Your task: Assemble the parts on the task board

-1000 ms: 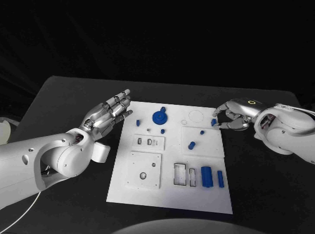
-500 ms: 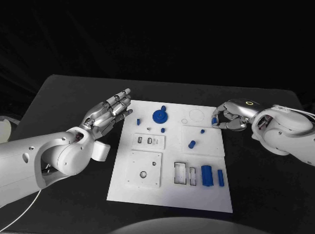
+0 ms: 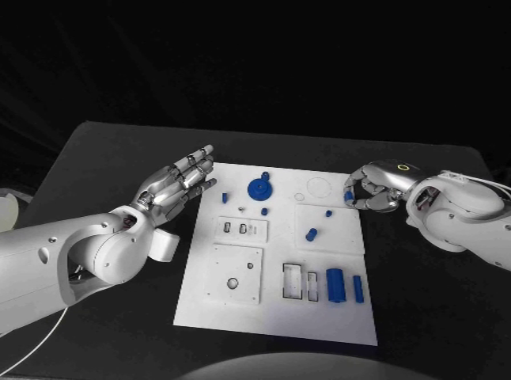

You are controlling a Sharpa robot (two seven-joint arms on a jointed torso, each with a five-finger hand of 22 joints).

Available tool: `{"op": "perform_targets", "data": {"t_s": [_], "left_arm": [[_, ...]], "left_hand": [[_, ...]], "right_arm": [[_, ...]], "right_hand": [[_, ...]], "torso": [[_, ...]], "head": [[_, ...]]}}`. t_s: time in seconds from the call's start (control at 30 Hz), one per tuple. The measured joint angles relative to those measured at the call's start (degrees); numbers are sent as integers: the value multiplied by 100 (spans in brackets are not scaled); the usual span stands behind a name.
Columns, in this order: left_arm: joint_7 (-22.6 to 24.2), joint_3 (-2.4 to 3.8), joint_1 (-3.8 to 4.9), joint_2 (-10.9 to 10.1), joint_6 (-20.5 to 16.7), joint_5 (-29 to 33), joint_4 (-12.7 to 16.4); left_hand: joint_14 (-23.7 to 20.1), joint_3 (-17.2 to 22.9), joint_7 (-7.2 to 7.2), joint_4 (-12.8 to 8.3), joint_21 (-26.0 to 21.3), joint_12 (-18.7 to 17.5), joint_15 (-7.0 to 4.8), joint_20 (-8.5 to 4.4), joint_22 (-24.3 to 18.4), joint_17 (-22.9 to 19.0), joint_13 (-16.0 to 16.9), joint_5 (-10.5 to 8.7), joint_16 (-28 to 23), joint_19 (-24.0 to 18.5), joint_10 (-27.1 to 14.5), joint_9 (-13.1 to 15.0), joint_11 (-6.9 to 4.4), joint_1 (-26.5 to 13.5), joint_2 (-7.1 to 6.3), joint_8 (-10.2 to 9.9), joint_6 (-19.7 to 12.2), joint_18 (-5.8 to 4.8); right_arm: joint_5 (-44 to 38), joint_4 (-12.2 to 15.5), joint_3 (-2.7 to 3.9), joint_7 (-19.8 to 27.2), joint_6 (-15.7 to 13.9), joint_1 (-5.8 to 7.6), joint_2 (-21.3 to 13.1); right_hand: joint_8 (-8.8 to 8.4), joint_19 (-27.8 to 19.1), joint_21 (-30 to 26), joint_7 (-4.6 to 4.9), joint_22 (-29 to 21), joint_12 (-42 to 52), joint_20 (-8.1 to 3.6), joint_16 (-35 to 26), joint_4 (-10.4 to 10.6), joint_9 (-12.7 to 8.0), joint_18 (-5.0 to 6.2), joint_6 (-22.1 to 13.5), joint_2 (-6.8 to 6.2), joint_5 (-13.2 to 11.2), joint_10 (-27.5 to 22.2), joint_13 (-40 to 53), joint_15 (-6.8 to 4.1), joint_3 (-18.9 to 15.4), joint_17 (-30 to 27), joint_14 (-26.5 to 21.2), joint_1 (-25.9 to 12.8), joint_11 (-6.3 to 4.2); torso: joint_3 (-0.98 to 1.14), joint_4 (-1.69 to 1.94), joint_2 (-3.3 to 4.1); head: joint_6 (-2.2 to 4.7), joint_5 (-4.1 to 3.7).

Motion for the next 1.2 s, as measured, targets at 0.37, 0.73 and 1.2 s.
{"op": "perform_targets", "data": {"t_s": [0.37, 0.73, 1.2], "left_arm": [[-37, -4, -5, -6, 37, 0, -4], [-55, -7, -17, 41, 83, 1, -30], [-64, -7, -19, 51, 126, 1, -36]], "left_hand": [[0, 30, 42, -30, 0, 0, 0, 20, 5, 0, -1, 0, 0, 20, 2, 5, 39, 0, 0, 23, 42, 0], [21, 48, 42, -81, 22, 0, 21, 20, 4, 5, 4, 24, 23, 20, 23, 5, 59, 0, 0, 22, 42, 0], [20, 54, 41, -87, 22, 0, 21, 20, 9, 4, 12, 46, 23, 20, 44, 4, 79, 0, 0, 22, 41, 0]], "right_arm": [[135, 307, -5, 2, -342, 77, 9], [319, 1052, 53, 70, -728, 294, 409], [172, 677, 56, 8, -294, -96, 1537]], "right_hand": [[21, 0, -21, 62, 5, 0, 0, -4, -73, 1, 0, 61, 20, -30, 22, 5, 0, 39, 5, 0, 142, -21], [23, 45, -21, 91, 60, 0, -1, -4, -78, 1, 0, 91, 53, -203, 0, 4, 0, 33, 4, 0, 108, 1], [23, 44, -50, 91, 28, 0, -1, -4, -78, 1, 0, 91, 59, -240, 0, 3, 0, 32, 3, 0, 100, 1]], "torso": [[-1, -8, 2], [0, 16, 5], [-4, 14, 1]], "head": [[19, 62], [-16, -25], [-39, -49]]}}
